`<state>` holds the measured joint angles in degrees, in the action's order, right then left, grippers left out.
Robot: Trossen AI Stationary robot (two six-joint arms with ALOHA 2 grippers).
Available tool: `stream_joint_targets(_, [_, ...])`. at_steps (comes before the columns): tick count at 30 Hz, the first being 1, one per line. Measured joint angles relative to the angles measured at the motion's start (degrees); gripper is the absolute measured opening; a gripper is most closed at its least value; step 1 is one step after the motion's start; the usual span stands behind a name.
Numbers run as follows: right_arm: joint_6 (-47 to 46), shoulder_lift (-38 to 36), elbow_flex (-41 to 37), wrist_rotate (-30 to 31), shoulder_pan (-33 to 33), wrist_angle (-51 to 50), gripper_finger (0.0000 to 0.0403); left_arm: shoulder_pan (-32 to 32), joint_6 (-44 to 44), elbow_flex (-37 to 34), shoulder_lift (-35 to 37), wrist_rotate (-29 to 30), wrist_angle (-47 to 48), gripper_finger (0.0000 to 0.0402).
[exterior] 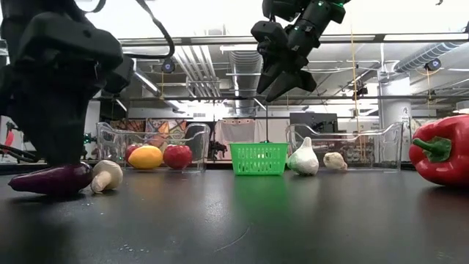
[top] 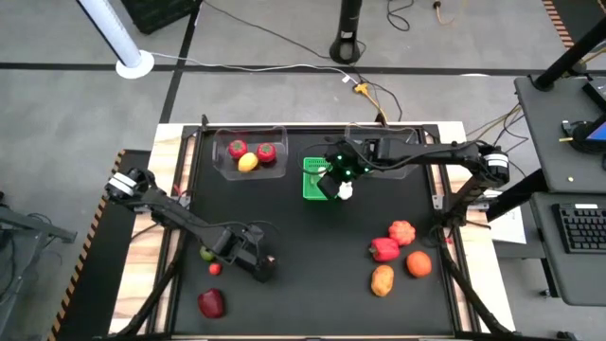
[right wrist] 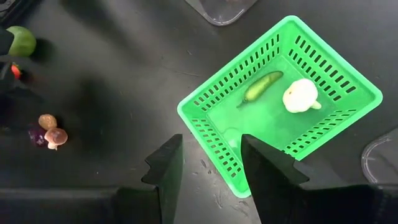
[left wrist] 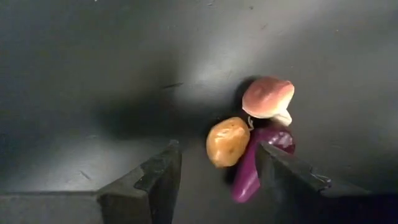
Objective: Sort produce into baskets
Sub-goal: Put the small potato into the green basket
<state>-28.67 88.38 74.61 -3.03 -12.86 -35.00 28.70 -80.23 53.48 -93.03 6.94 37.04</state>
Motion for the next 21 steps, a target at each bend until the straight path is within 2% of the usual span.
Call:
stream_joint_targets(12, [-0.3,0.0,0.0,0.0,0.0,-0.3,0.0156,-0.1,0.1,-0.7,0.0,0.0,-3.9,0.0185])
stream_joint_targets(21, [-0.3,0.0,0.0,0.0,0.0,-0.4,0.0156,-0.1,0.2,-0.8,-4.1,-0.3,-5.2,0.0184])
